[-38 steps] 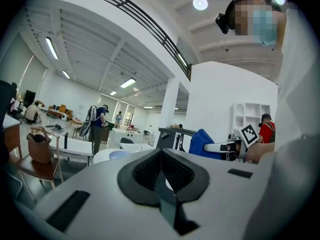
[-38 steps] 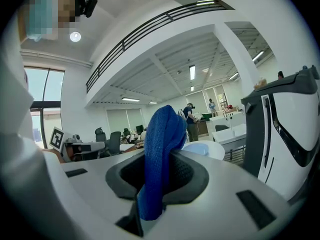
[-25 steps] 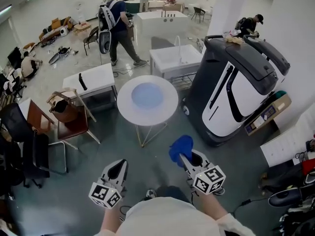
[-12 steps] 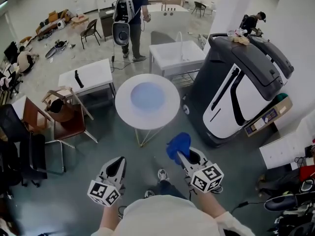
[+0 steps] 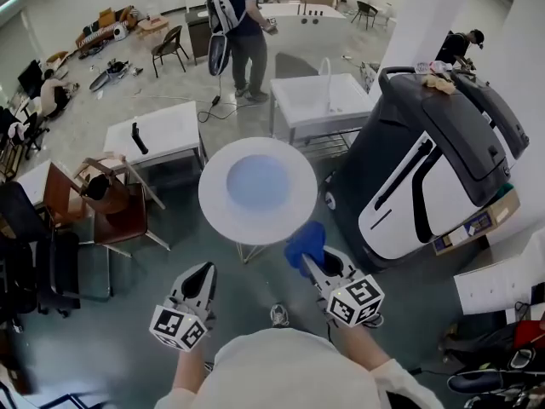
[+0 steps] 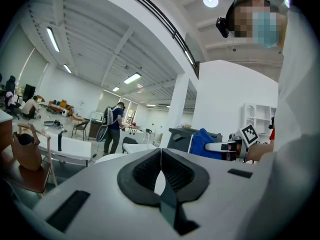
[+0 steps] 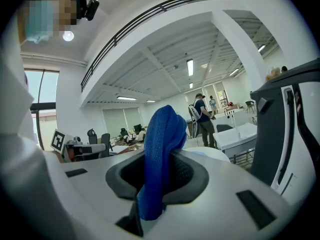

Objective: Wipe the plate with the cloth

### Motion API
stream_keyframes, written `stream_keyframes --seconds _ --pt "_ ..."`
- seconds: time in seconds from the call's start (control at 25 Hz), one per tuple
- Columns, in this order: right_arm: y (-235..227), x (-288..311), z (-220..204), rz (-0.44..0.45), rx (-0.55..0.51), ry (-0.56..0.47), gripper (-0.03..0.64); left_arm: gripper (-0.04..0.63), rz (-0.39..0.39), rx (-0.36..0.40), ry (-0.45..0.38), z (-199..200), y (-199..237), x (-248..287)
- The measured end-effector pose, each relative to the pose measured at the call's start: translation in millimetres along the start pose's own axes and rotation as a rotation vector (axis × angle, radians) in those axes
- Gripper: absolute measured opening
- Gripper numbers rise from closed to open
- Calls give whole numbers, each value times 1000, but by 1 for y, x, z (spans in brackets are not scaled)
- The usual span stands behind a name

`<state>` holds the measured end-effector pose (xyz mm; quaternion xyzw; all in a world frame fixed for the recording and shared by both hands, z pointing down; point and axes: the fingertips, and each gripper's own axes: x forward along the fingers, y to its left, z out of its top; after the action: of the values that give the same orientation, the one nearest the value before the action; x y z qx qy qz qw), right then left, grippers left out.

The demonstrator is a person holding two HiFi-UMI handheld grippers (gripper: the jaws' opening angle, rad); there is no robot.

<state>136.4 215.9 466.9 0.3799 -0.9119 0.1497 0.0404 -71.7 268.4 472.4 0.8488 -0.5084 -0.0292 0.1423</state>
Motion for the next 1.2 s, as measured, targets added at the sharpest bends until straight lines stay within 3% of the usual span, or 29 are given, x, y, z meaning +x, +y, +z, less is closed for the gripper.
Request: stream_keyframes --seconds 0.24,0.6,1.2 --pt "-44 27 11 52 25 25 94 32 60 -37 -17 7 9 50" --pt "-72 72 13 69 38 47 94 33 69 -38 7 12 30 89" --pt "-95 173 38 -72 41 4 94 33 -89 -21 37 45 128 172"
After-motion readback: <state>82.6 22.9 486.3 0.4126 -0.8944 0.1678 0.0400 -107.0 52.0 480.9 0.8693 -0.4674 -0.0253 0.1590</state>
